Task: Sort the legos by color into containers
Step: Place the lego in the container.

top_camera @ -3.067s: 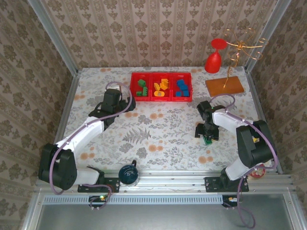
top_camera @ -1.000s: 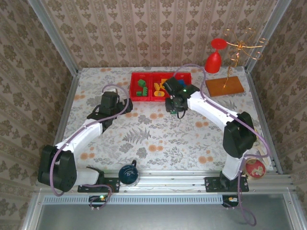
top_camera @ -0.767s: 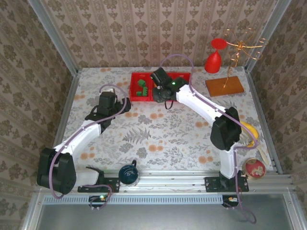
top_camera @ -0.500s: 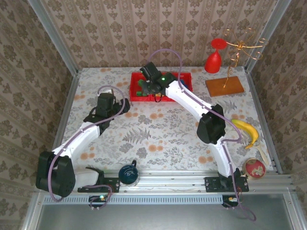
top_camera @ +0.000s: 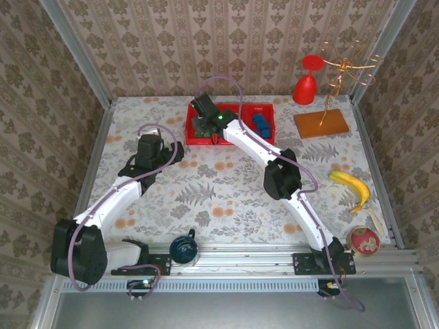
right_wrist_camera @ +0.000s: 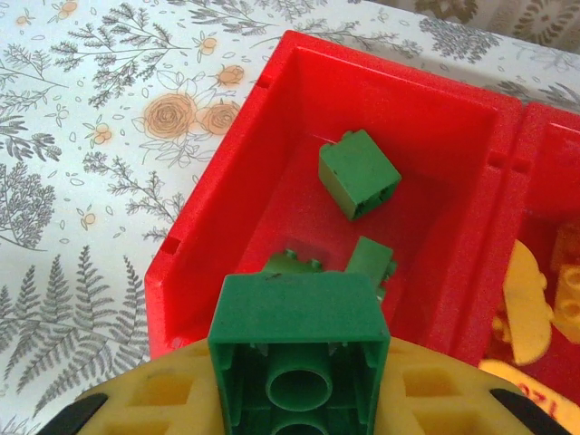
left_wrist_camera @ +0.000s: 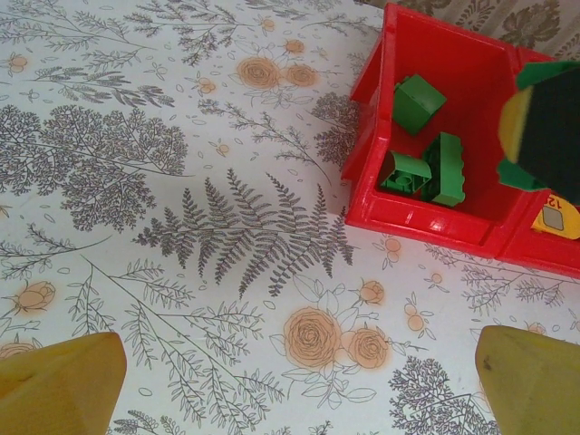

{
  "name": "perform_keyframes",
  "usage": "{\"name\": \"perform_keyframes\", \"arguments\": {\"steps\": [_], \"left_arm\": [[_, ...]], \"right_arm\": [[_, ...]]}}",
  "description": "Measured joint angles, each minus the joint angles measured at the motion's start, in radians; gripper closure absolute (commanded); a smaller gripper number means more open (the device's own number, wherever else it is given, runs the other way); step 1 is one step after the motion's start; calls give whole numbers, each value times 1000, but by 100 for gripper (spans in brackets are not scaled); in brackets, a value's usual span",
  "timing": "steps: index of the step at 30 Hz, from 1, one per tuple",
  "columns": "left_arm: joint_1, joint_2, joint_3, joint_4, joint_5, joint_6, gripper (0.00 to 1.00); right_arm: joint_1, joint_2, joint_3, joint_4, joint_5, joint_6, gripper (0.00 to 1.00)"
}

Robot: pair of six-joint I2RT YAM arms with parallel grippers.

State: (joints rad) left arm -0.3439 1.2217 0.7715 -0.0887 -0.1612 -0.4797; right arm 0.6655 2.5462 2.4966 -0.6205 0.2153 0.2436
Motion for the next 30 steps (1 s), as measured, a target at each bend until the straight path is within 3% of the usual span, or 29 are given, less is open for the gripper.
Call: {"name": "perform_keyframes", "arguments": {"steps": [12, 19, 30], "left_arm": [[5, 0, 0, 0, 0, 0, 0], [5, 0, 0, 0, 1, 0, 0], [5, 21, 0, 0, 1, -10, 0]], "right_arm": [[-6, 154, 154, 107, -12, -92, 68], [-24, 174, 154, 146, -20, -115, 40], [-31, 175, 175, 139, -44, -141, 32]]}}
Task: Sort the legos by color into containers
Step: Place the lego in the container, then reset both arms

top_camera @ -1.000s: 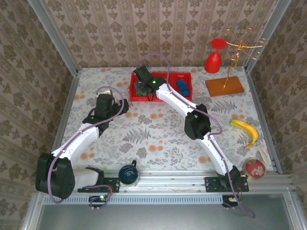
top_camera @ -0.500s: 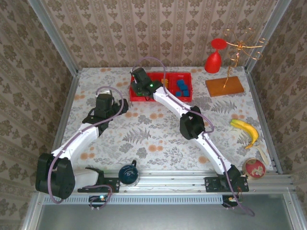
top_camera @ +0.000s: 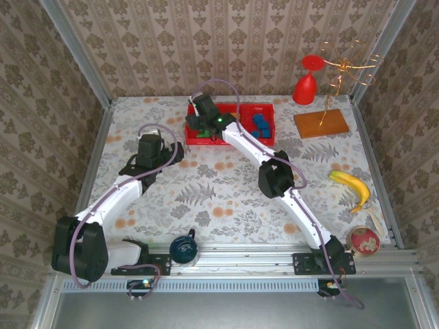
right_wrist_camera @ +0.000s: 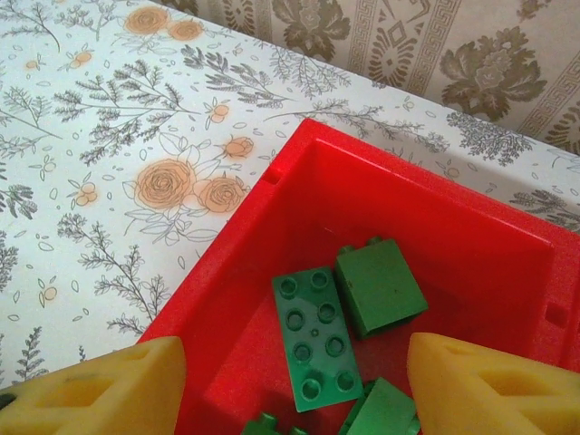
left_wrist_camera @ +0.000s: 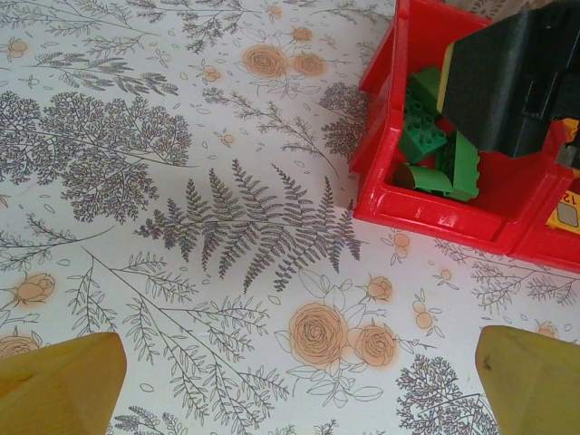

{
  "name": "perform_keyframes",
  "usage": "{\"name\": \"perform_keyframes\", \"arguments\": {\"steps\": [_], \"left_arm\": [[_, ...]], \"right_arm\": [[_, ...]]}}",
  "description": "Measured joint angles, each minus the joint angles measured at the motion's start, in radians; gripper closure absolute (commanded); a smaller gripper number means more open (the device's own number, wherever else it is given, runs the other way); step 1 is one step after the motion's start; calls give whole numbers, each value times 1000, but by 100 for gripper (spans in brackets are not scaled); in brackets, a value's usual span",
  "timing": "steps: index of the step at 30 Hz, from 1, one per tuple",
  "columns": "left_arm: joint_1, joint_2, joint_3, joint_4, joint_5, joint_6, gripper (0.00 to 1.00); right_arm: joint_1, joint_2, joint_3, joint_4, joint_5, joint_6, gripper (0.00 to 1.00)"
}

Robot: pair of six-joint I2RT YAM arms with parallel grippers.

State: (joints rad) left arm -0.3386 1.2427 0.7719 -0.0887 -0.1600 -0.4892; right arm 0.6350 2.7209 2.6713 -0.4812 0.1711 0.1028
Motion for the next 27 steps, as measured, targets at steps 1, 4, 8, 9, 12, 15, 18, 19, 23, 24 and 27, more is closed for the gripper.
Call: {"name": "perform_keyframes", "arguments": {"steps": [1, 4, 8, 9, 12, 15, 18, 19, 23, 24, 27], "left_arm": [[0, 0, 0, 0, 0, -2, 0], [0, -1, 0, 0, -1, -2, 0], [1, -9, 0, -5, -5, -2, 0], [4, -15, 0, -8, -8, -2, 0], [14, -41, 0, -16, -16, -2, 0], [26, -78, 0, -23, -25, -2, 0], [40, -114, -12, -23, -36, -1, 0], [46, -127, -20, -24, -39, -1, 0], [72, -165, -48, -34, -54, 4, 0], [78, -173, -56, -36, -56, 7, 0], [97, -202, -77, -43, -66, 15, 0]], "right_arm": [[0, 0, 0, -4, 0, -1, 32], [3, -3, 0, -21, 0, -3, 32], [8, -39, -25, -50, 2, -4, 32], [10, -64, -50, -54, 3, -4, 32], [17, -154, -144, -54, 16, -3, 32], [23, -257, -260, -40, 39, -2, 32], [27, -377, -429, 4, 64, 4, 31], [28, -420, -496, 21, 74, 6, 31], [29, -565, -741, 87, 114, 28, 29], [29, -597, -797, 98, 123, 33, 29], [29, -698, -967, 137, 157, 55, 27]]}}
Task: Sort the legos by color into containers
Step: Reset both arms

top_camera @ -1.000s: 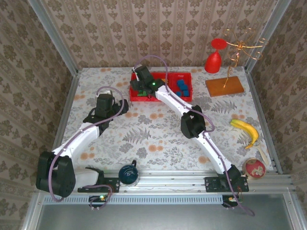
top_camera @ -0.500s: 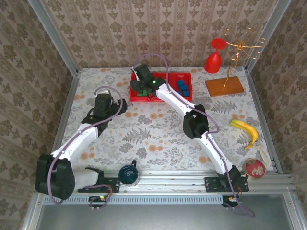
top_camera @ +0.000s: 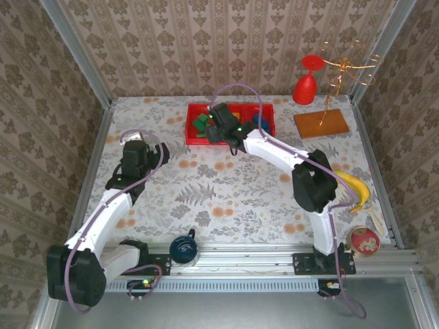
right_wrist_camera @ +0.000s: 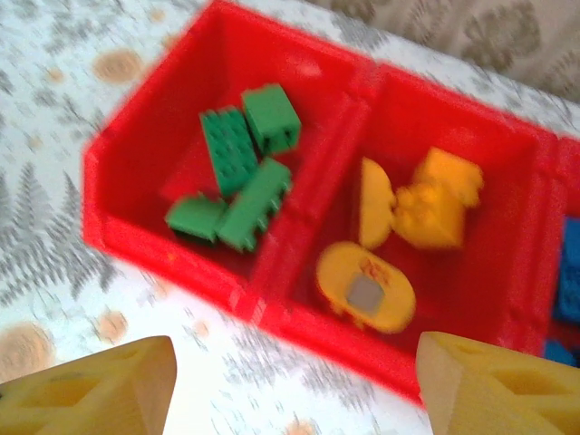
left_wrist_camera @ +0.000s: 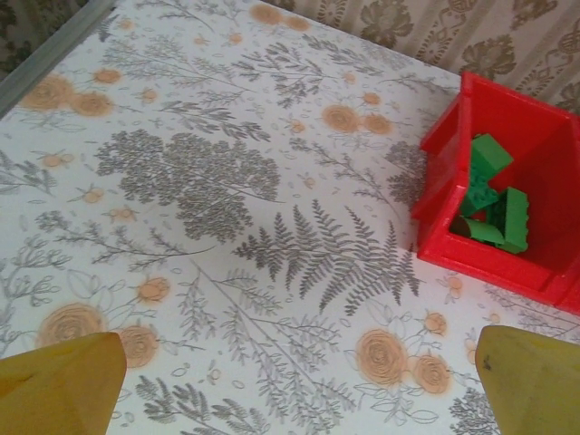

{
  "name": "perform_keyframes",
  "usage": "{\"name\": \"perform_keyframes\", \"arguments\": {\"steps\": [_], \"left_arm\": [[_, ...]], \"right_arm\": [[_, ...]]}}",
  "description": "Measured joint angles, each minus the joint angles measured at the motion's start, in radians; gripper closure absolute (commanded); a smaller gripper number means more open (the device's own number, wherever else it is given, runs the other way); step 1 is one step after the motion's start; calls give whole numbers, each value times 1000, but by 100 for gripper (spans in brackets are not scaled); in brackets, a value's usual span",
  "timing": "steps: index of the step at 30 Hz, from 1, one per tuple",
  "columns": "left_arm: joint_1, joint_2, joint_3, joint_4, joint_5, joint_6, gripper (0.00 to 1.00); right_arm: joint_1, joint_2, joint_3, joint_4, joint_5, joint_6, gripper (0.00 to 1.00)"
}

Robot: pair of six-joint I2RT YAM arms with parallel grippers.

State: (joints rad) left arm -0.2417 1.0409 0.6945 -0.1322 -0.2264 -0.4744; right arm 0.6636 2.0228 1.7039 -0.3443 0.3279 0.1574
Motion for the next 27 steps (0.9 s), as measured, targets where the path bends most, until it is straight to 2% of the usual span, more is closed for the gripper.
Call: {"name": "perform_keyframes", "arguments": {"steps": [5, 10, 23, 27], "left_arm": [[28, -64, -26, -6, -14, 19, 0], [53, -117, -47, -6, -30, 37, 0], [105, -181, -89, -5, -52, 95, 0], [112, -183, -96, 1, -52, 108, 0]], "right_arm": [[0, -185, -257, 51, 62, 38, 23], [0, -340, -430, 65, 123, 87, 19], [-4, -661, -740, 10, 296, 237, 0], [-26, -773, -813, -5, 328, 259, 0]]}}
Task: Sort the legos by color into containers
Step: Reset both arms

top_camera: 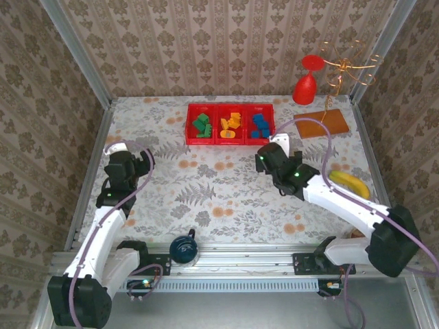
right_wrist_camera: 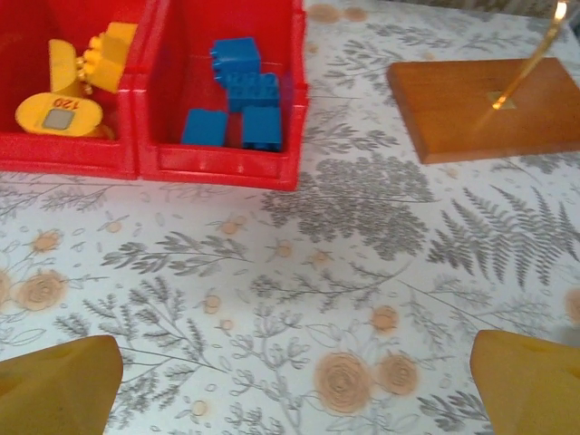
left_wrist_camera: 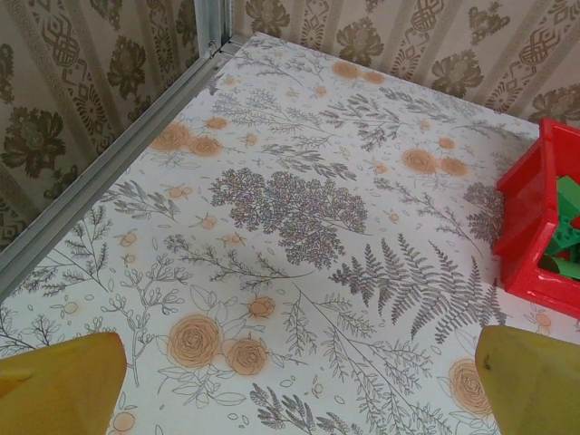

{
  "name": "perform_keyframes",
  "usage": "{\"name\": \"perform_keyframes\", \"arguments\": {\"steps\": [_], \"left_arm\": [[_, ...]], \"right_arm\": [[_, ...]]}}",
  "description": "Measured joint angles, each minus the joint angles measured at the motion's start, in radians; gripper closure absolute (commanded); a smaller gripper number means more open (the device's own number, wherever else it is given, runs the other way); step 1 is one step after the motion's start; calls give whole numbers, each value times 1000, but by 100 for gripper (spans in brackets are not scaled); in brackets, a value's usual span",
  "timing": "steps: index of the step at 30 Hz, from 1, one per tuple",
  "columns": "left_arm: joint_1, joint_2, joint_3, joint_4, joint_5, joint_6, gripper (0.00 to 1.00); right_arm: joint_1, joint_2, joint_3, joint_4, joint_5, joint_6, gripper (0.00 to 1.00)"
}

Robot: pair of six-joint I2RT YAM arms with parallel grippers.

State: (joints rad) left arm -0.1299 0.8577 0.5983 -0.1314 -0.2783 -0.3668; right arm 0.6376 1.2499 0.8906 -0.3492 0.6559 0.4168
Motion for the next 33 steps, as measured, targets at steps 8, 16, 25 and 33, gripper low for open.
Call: {"name": "perform_keyframes", "arguments": {"steps": [8, 16, 25, 33], "left_arm": [[11, -3, -48, 48, -2, 39, 0], [47, -3, -112, 158, -3, 108, 0], [140, 52, -211, 379, 53, 189, 0], [233, 159, -252, 576, 164, 252, 0]], "right_arm": [[-119, -171, -114, -26, 14, 38, 0], [-278, -270, -221, -10, 10, 45, 0], [-394, -269, -297, 130, 10, -45, 0], [-442, -238, -388, 363, 2, -172, 0]]}}
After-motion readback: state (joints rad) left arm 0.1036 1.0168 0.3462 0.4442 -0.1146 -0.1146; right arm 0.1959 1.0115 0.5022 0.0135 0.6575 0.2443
